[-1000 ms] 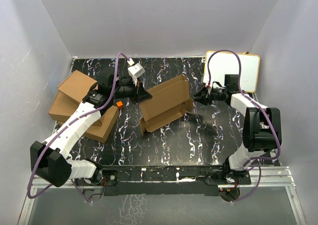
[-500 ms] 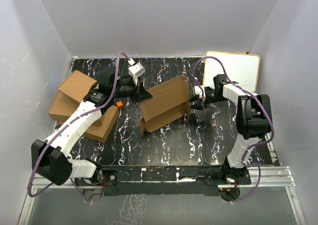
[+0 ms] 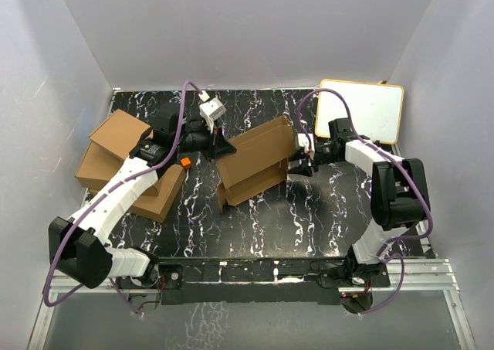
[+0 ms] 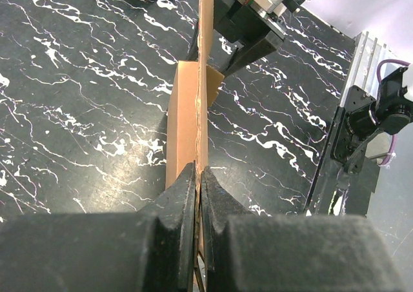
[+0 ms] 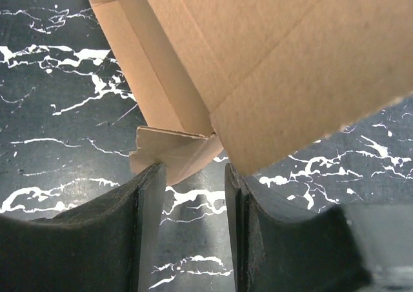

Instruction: Fold the paper box

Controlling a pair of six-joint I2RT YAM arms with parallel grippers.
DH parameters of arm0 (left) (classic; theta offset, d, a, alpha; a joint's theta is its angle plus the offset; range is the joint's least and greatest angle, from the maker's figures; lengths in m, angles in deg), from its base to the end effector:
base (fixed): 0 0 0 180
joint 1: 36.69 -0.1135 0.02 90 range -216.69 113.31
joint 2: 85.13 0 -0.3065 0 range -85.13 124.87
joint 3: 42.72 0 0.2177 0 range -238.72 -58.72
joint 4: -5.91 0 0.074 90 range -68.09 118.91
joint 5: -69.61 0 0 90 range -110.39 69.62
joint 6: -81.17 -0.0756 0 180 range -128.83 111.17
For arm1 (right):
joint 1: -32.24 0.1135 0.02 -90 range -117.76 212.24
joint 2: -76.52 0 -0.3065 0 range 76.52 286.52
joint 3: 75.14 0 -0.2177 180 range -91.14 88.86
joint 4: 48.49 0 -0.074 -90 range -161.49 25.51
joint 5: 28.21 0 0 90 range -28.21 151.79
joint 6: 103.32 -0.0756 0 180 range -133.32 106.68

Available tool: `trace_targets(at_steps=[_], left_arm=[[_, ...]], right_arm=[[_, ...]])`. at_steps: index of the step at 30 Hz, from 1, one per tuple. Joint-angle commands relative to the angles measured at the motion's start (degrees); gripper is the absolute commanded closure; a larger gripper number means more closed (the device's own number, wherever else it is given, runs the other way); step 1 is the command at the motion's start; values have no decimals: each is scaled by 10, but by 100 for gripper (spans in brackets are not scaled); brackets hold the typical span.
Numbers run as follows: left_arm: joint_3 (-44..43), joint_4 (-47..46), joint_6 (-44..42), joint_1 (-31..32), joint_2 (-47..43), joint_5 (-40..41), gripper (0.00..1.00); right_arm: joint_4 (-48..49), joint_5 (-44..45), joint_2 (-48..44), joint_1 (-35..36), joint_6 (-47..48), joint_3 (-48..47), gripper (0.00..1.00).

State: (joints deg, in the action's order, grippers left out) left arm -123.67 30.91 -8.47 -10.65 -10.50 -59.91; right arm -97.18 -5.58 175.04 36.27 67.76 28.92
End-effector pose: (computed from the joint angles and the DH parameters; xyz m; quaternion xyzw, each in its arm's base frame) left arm 0.2309 -0.1664 0.3906 0.3621 0.7017 -0.3927 0.4714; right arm 0.2939 0.0907 0.2354 -0.6217 0.5437 0.3438 0.4468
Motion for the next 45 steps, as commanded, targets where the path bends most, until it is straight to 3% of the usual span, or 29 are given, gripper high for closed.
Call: trace_targets(at_steps=[1,8,13,17,24,37,45], left_arm=[[-3,11,-11,1,-1,-3,100],[0,9,-9,0,2,-6,100],[2,9,-9,1,2,-7,100],[3,8,-10,1,5,-7,100],[2,15,-13,1,9,-7,100],[5,16,-10,-1,12,-1,100],[4,7,7,-1,8,12,100]], right_arm=[[124,-26,-36,11,-107,19,53],[186,-10,-44,31,-167,48,53],[325,33,-62,40,-314,92,52],[397,46,-62,42,-377,114,53],[455,56,-46,59,-402,130,63],[534,69,-27,74,-464,145,71],[537,85,-35,82,-481,146,89]])
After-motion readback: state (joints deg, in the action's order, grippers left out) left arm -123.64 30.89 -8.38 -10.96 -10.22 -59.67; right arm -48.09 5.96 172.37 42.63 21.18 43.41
